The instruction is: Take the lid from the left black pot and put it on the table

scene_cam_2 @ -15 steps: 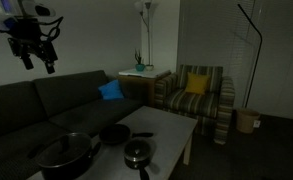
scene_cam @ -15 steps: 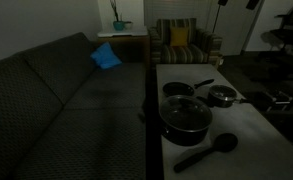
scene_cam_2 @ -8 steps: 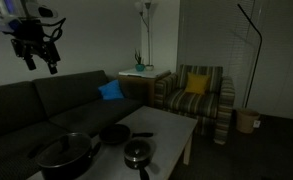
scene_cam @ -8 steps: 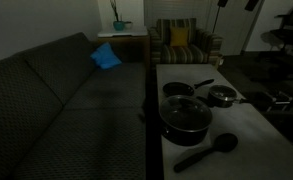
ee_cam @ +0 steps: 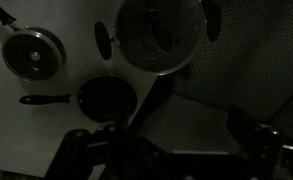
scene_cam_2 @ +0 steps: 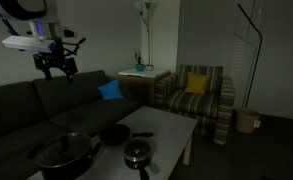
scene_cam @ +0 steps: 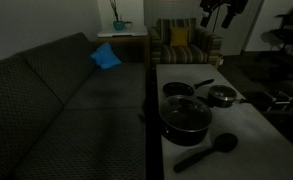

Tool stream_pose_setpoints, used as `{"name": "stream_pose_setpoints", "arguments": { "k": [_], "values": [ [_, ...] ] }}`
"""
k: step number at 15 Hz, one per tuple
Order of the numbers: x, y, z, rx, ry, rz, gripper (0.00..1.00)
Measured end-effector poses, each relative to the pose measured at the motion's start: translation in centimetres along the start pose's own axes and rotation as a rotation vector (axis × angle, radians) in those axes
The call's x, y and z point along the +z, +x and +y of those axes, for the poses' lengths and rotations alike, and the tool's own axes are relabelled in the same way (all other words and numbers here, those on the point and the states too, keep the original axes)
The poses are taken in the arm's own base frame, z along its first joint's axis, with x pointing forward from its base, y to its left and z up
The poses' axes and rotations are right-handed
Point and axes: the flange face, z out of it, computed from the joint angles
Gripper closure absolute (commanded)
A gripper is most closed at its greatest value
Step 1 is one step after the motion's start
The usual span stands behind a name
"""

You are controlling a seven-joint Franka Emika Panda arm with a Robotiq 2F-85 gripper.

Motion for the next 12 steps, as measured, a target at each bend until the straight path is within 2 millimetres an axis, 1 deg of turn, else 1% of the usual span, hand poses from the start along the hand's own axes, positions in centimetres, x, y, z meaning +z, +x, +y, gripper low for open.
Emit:
{"name": "stream_pose_setpoints", "arguments": {
  "k": [3,6,10,12],
  "values": [
    [2.5,2.0,0.3,-0.035,0.013,-0.012,0.0],
    [4.4,3.9,0.2,-0.066,0.027,-0.022,0.0],
    [6.4,5.8,-0.2,-0.098,0.049,-0.036,0.0],
    [6.8,6.4,-0.2,-0.1,0.055,-0.043,0.0]
  ]
}}
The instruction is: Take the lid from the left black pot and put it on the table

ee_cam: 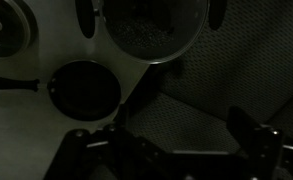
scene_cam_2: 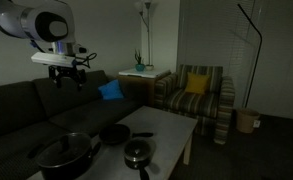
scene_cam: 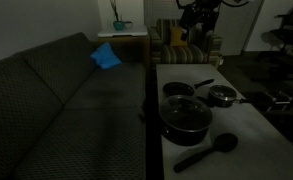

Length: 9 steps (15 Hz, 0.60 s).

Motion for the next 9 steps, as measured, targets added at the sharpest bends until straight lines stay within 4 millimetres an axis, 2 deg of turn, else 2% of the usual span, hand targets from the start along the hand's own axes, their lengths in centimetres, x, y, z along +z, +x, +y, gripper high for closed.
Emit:
{"name": "stream_pose_setpoints", "arguments": {
  "k": [6,9],
  "values": [
    [0.3,0.1,0.1,0.006,-0.002,-0.002,0.0],
    [1.9,-0.2,0.5,0.011,0.001,-0.021,0.0]
  ]
}}
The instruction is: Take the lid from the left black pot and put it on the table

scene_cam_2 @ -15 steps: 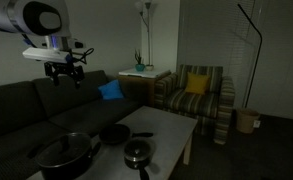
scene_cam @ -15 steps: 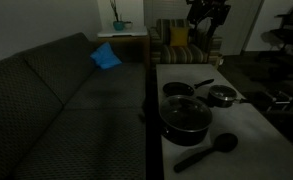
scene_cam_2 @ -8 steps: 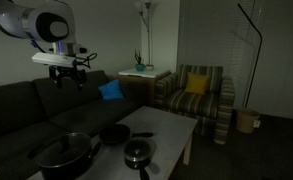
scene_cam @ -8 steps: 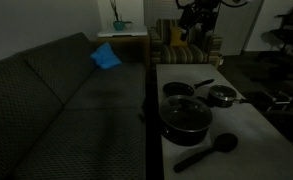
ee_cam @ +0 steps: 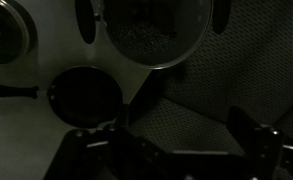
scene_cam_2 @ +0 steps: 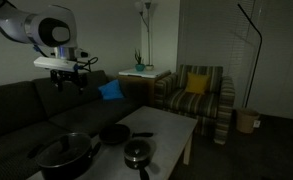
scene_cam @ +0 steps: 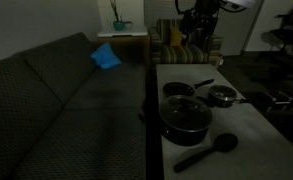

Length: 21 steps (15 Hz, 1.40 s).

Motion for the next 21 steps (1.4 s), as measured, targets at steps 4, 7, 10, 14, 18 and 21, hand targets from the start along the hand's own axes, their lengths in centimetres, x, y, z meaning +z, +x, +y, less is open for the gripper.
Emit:
{"name": "stream_pose_setpoints", "arguments": {
  "k": [4,7,10,14,18,21],
  "values": [
    [4.2,-0.2,1.1,0.013,0.014,-0.047,0.0],
    [7.3,-0.5,1.5,0.009,-0.001,-0.112,0.0],
    [10.2,-0.8,0.6,-0.005,-0.033,-0.176,0.0],
    [13.1,-1.2,-1.0,-0.019,-0.038,-0.234,0.0],
    [13.2,-0.8,-0.8,-0.017,-0.04,-0.228,0.0],
    [13.1,-0.7,-0.8,-0.016,-0.04,-0.229,0.0]
  ]
}}
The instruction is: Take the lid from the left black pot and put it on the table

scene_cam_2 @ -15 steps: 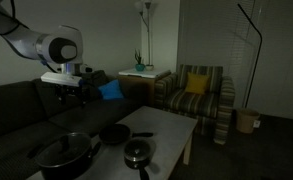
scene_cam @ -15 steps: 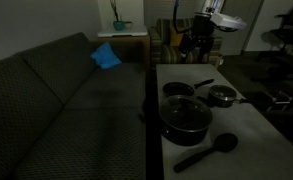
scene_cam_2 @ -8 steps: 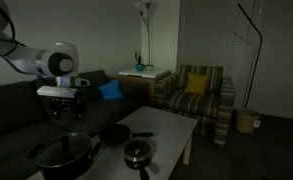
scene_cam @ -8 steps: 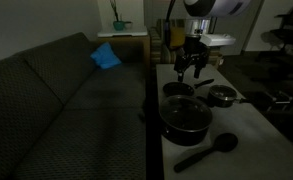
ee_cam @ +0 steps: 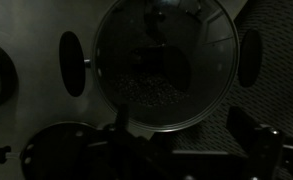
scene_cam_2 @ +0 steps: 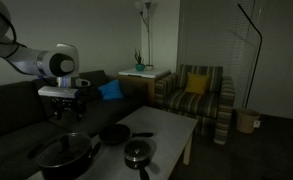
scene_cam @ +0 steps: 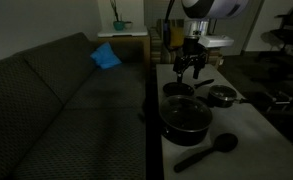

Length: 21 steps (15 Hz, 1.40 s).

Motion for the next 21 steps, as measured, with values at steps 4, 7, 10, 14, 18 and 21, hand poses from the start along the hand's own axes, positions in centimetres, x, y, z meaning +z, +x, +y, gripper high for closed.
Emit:
{"name": "stream_pose_setpoints", "arguments": {
  "k": [4,7,10,14,18,21],
  "values": [
    [0.3,-0.1,-0.1,-0.002,0.001,-0.003,0.0],
    [1.1,-0.3,-0.3,-0.003,0.002,-0.012,0.0],
    [2.6,-0.6,-0.4,-0.004,0.004,-0.026,0.0],
    [5.1,-1.3,-0.8,-0.007,0.008,-0.048,0.0],
    [7.5,-2.0,-1.4,-0.014,0.011,-0.073,0.0],
    [9.0,-2.3,-2.2,-0.025,0.011,-0.084,0.0]
  ]
}}
